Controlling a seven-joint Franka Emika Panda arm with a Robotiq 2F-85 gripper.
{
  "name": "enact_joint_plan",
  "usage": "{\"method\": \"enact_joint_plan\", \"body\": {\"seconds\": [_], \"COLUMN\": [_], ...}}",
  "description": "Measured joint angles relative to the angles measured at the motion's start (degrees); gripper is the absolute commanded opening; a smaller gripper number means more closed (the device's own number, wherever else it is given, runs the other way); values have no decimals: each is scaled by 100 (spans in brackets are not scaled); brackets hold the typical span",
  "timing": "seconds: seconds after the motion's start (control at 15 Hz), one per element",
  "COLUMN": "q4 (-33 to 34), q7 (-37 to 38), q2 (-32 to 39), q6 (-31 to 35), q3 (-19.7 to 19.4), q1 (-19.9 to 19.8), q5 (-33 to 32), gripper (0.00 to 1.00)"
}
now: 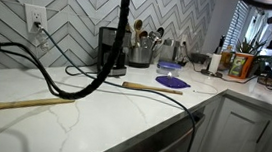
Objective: Pick up the clear bowl with a metallic plate inside and move it to the right of the coffee maker
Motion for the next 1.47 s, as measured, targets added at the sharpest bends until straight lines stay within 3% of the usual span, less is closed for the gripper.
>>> {"method": "enact_joint_plan", "body": {"seconds": [0.07,0.8,1.07,1.47], "q4": [5,45,151,326], "q7": [5,17,17,17], "q2": [13,207,327,385], "q6": [2,80,80,93], "q3": [-5,-78,-96,-124], "q1": [13,148,210,266], "q5": [-8,-24,-24,-24], "gripper": [41,24,0,2]}}
